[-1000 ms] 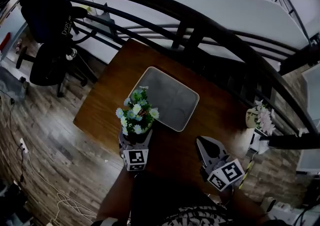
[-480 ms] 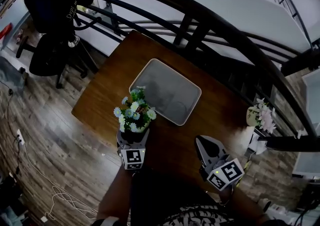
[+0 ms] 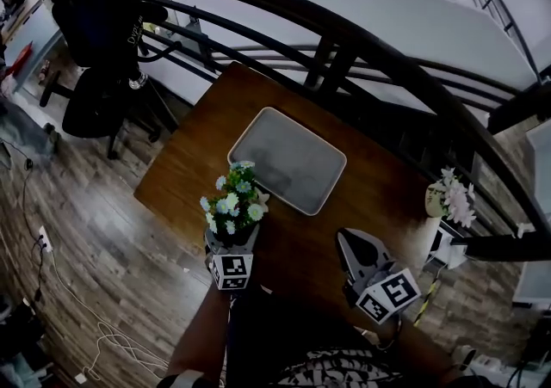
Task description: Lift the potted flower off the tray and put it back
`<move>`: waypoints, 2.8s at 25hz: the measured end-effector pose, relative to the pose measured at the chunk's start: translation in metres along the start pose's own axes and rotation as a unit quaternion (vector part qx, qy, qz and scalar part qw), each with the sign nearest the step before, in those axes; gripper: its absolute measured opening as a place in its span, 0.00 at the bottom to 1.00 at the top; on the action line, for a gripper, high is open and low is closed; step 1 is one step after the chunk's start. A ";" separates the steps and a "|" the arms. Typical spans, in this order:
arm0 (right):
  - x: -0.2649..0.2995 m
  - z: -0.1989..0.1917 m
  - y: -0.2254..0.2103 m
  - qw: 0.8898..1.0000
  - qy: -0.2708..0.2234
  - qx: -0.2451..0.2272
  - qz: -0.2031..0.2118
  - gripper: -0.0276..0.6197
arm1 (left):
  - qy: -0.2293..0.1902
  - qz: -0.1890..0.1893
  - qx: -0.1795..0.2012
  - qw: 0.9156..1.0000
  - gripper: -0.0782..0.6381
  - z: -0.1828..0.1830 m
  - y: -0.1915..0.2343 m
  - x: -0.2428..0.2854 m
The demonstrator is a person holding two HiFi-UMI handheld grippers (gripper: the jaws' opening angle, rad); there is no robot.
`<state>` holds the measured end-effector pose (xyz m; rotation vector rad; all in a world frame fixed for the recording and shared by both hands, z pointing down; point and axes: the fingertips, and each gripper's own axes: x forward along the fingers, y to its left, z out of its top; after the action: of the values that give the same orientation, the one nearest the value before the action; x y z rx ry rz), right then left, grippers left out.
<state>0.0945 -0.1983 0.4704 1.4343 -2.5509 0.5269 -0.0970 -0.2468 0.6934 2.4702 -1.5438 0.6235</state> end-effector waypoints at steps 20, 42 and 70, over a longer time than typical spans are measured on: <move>-0.025 0.015 0.016 0.998 -0.040 0.010 0.048 0.04 | 0.002 0.054 -0.114 0.992 0.12 0.048 0.004 -0.125; -0.006 -0.012 0.055 0.999 -0.020 -0.015 0.020 0.04 | 0.001 -0.015 -0.136 0.991 0.12 0.110 0.015 -0.166; 0.007 -0.025 0.079 0.997 0.022 0.012 -0.079 0.04 | 0.052 -0.105 -0.164 0.979 0.12 0.106 0.006 -0.137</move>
<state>0.0228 -0.1566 0.4777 1.5976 -2.3800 0.5580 -0.1266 -0.1738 0.5388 2.2704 -1.2138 0.4161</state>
